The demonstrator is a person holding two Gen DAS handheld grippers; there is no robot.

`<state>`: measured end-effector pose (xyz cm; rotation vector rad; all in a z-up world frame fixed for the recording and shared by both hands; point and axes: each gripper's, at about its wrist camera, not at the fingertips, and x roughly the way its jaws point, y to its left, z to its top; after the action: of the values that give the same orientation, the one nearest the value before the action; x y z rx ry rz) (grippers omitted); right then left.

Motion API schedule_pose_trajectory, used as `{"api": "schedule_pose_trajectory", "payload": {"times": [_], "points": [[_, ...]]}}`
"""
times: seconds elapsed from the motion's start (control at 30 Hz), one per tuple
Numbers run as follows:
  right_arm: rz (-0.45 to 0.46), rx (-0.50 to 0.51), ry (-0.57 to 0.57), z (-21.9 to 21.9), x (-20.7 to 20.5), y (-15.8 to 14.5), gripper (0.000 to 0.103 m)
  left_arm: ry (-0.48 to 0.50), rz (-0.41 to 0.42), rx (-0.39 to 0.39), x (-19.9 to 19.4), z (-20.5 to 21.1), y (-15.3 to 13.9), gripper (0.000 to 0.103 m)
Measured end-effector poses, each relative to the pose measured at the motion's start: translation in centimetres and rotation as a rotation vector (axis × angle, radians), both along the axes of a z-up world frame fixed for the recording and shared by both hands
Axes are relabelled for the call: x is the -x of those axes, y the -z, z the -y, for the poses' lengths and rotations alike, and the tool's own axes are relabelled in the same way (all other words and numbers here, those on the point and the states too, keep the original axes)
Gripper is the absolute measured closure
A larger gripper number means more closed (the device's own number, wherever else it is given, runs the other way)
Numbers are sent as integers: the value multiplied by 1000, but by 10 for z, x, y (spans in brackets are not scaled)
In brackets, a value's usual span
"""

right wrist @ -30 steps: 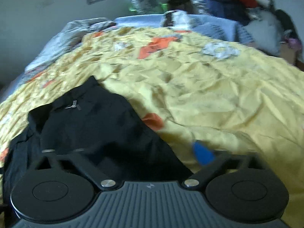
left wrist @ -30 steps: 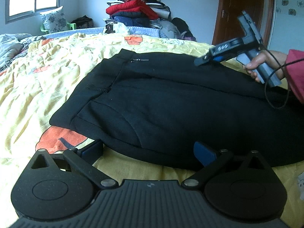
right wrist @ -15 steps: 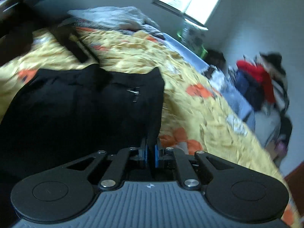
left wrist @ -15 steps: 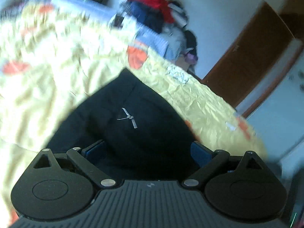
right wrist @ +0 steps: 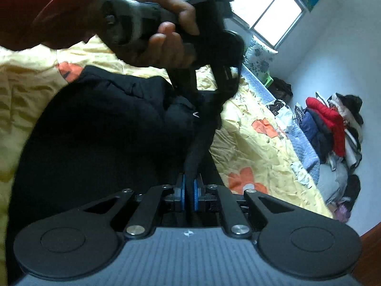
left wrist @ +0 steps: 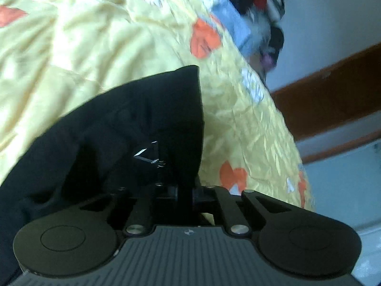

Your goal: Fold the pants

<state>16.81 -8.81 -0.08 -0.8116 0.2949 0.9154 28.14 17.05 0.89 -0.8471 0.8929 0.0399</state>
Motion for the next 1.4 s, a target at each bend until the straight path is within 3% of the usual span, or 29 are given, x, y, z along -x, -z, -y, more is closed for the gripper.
{"api": "schedule_pose_trajectory", "payload": {"times": [0.23,0.33,0.53,0.7,0.8,0.9,0.97,1.03,1.2,1.23,1.27,1.33,1.4], "points": [[-129,-105,-31,5,35,-16,96,-1,119,-20,99,-11,-22,96],[-217,-157,-72,5,57,-22,96,23,117,-18,134,-15,-21,96],[-308,-153,-115,-8,97,-11,96,26,84,-69,176,-16,-1,96],[-343,-144,-112,-10,112,0,96,5,85,-89,194,-19,10,97],[-279,-115,-62,-1,120,-3,92,-12,124,-132,201,-19,4,97],[-88,-39,75,10,130,-2,73,-21,133,-123,201,-21,2,98],[-39,-31,146,25,130,-1,41,-23,132,-127,199,-21,2,98],[-20,-28,189,38,128,1,36,-24,127,-130,198,-19,2,98],[-14,28,301,51,115,14,40,-32,120,-120,199,-20,5,98],[-23,20,318,54,111,14,49,-32,119,-122,199,-20,5,98],[-28,12,342,56,106,14,68,-32,118,-127,199,-19,5,98],[-18,23,390,58,98,17,91,-33,118,-130,199,-19,6,98],[-17,25,398,61,96,19,98,-37,118,-136,200,-19,5,97]]}}
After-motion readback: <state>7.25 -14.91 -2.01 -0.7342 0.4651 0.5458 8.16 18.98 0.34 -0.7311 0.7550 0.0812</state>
